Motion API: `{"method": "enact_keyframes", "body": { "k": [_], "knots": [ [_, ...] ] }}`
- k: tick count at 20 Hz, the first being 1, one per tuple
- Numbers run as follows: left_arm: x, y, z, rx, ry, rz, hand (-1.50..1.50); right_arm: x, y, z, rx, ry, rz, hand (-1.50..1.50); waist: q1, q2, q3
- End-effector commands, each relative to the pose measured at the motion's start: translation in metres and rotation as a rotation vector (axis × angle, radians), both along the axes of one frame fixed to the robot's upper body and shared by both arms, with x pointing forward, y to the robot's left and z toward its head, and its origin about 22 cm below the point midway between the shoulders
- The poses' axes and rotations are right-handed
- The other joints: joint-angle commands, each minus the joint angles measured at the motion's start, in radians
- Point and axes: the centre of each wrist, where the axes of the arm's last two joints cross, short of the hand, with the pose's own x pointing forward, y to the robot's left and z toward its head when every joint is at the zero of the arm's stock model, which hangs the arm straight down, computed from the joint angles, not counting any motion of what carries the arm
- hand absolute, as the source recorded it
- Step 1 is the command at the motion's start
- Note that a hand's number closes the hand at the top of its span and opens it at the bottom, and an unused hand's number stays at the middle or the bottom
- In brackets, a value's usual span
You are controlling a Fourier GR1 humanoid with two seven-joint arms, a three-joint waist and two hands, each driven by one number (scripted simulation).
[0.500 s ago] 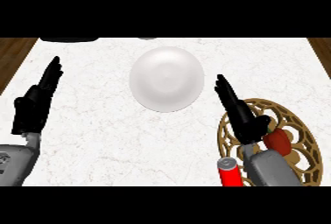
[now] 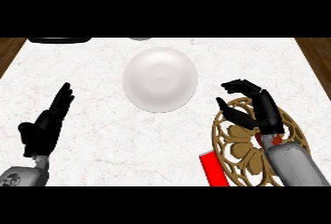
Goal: Pick the bell pepper from the placemat and place it in the plate
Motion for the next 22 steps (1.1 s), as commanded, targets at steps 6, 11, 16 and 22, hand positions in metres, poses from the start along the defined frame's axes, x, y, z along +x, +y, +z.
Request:
{"method": "enact_keyframes", "body": {
  "k": [6, 11, 16, 22],
  "knots": [
    [-0.019, 0.012, -0.024, -0.088, 0.027, -0.027, 0.00, -0.069, 0.016, -0.034, -0.039, -0.228, -0.151, -1.50, -0.005, 0.004, 0.005],
    [-0.031, 0.002, -0.044, -0.078, 0.027, -0.037, 0.00, -0.099, -0.036, -0.025, -0.196, -0.280, -0.262, -1.50, -0.008, 0.004, 0.005],
    [-0.007, 0.006, -0.025, -0.086, 0.020, -0.031, 0.00, -0.126, -0.052, 0.004, -0.382, -0.126, -0.285, -1.50, -0.016, 0.003, 0.003],
    [-0.005, 0.005, -0.025, -0.069, 0.024, -0.024, 0.00, -0.132, -0.068, 0.026, -0.621, 0.129, -0.241, -1.50, -0.008, 0.006, 0.003]
  ]
}}
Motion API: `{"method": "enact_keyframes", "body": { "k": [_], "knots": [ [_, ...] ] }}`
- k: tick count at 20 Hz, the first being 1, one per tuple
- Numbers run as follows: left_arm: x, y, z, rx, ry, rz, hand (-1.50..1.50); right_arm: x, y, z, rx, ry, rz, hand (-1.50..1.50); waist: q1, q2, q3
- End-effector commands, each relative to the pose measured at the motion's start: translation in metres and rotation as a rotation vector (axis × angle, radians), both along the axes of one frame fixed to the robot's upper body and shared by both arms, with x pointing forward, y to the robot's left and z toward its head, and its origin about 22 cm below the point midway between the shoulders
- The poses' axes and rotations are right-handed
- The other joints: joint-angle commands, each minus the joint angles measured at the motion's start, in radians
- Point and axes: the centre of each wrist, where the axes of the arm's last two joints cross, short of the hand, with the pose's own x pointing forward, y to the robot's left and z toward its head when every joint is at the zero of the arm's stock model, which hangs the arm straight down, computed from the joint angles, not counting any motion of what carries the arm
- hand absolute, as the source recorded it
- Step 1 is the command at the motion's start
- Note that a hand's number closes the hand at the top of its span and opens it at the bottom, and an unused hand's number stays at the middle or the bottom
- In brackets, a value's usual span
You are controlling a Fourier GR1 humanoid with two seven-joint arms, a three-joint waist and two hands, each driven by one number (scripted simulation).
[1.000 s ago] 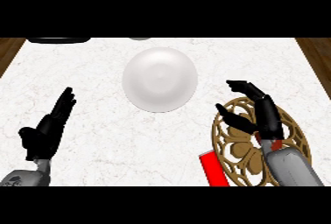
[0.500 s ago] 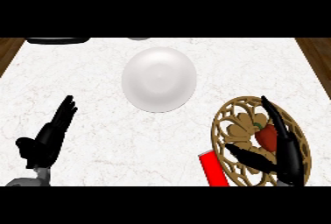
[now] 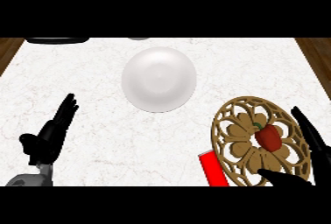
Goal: Pick the bell pepper from the placemat and place it in the plate
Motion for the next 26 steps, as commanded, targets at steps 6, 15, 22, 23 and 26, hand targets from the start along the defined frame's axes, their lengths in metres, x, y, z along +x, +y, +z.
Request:
{"method": "enact_keyframes", "body": {
  "k": [6, 15, 22, 23, 26],
  "knots": [
    [0.005, 0.001, -0.003, -0.004, 0.001, -0.015, 0.00, 0.004, 0.009, 0.050, -0.170, 0.306, -0.045, -1.50, 0.009, 0.002, 0.002],
    [0.004, -0.008, -0.012, -0.003, -0.020, -0.016, 0.00, 0.034, 0.025, 0.031, -0.236, 0.457, -0.106, -1.50, 0.014, 0.003, 0.003],
    [-0.015, -0.010, 0.002, -0.008, -0.018, -0.006, 0.00, 0.041, 0.007, -0.003, -0.272, 0.541, -0.102, -1.50, 0.016, 0.002, 0.003],
    [-0.013, 0.000, 0.007, -0.003, 0.001, -0.019, 0.00, 0.025, 0.016, -0.012, -0.273, 0.536, -0.090, -1.50, 0.013, 0.001, 0.003],
    [-0.011, -0.011, -0.006, -0.022, -0.003, -0.022, 0.00, 0.058, 0.006, 0.004, -0.274, 0.555, -0.099, -1.50, 0.015, 0.002, 0.003]
  ]
}}
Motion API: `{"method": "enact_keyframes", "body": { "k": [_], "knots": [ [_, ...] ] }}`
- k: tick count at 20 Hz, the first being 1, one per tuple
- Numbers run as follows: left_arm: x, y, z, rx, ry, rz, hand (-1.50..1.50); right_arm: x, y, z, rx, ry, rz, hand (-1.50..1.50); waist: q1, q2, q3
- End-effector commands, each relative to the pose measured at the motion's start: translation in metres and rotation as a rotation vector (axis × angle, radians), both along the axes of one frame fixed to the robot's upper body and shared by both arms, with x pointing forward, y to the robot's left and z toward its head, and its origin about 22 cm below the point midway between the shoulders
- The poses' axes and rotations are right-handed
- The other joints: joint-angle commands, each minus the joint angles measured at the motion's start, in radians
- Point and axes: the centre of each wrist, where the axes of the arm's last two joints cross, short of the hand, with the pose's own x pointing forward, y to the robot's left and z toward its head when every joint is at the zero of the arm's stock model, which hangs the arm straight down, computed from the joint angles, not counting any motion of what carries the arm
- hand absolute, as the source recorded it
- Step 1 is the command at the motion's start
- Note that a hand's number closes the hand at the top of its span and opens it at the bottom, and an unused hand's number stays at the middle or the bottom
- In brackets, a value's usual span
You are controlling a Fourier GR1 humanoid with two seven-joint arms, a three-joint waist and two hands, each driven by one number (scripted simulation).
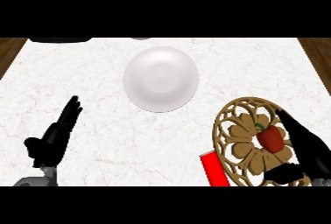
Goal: Pick the bell pepper from the placemat and place it in the plate
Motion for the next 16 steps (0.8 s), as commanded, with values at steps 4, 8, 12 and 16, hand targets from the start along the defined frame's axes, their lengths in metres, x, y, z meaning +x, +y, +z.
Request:
{"method": "enact_keyframes", "body": {
  "k": [4, 8, 12, 16],
  "knots": [
    [-0.003, 0.009, 0.018, 0.004, -0.003, 0.003, 0.00, -0.005, 0.000, -0.027, -0.052, 0.017, -0.022, -1.50, 0.000, -0.001, 0.000],
    [-0.004, 0.007, 0.006, 0.004, 0.001, -0.010, 0.00, 0.016, 0.006, -0.046, -0.065, 0.032, -0.035, -1.50, 0.002, 0.000, 0.000],
    [0.001, -0.005, 0.002, -0.007, 0.013, 0.007, 0.00, 0.031, -0.018, -0.041, -0.040, 0.064, -0.010, -1.50, 0.001, 0.000, 0.000],
    [0.008, -0.001, 0.001, 0.003, 0.008, 0.007, 0.00, 0.036, -0.024, -0.045, -0.027, 0.079, 0.089, 1.50, 0.000, 0.000, 0.000]
  ]
}}
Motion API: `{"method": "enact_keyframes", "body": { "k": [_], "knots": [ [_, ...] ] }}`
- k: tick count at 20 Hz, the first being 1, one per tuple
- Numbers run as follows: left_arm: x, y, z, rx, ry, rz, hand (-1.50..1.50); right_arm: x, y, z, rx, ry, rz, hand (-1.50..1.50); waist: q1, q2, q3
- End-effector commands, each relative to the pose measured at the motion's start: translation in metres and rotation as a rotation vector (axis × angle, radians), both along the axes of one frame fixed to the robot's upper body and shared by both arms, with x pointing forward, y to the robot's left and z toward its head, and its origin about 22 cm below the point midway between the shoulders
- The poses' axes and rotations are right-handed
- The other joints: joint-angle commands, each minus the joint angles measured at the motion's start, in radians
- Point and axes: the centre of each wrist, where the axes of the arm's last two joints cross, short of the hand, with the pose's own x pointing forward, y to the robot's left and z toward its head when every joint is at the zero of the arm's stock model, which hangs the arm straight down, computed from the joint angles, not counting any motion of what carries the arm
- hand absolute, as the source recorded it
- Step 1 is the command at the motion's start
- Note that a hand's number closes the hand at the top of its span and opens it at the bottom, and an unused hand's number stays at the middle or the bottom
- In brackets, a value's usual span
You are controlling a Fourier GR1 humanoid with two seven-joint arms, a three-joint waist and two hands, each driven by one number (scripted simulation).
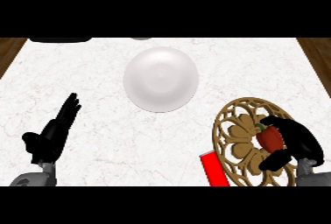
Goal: Pick the bell pepper from the placemat and place it in the plate
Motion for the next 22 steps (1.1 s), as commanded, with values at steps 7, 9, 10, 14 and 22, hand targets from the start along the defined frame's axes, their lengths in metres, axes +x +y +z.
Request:
{"method": "enact_keyframes", "body": {
  "k": [7, 9, 10, 14, 22],
  "knots": [
    [0.004, 0.021, 0.004, 0.002, -0.020, 0.023, 0.00, -0.007, 0.001, -0.024, -0.010, -0.058, 0.103, 1.50, -0.003, 0.003, 0.005],
    [0.004, 0.013, 0.019, 0.002, 0.000, 0.007, 0.00, -0.003, 0.016, 0.000, -0.015, -0.141, 0.106, 1.50, -0.003, 0.001, 0.005],
    [0.007, -0.007, -0.009, 0.004, -0.028, -0.001, 0.00, -0.010, 0.016, -0.013, -0.064, -0.171, 0.113, 1.50, -0.007, 0.003, 0.004],
    [-0.006, 0.001, -0.008, 0.001, 0.004, 0.031, 0.00, -0.045, 0.051, -0.024, -0.073, -0.216, -0.156, 1.50, -0.027, -0.005, 0.004],
    [-0.004, 0.003, 0.001, 0.006, -0.006, 0.036, 0.00, -0.089, 0.141, 0.009, -0.034, -0.361, -0.429, 1.50, -0.020, -0.006, 0.003]
  ]
}}
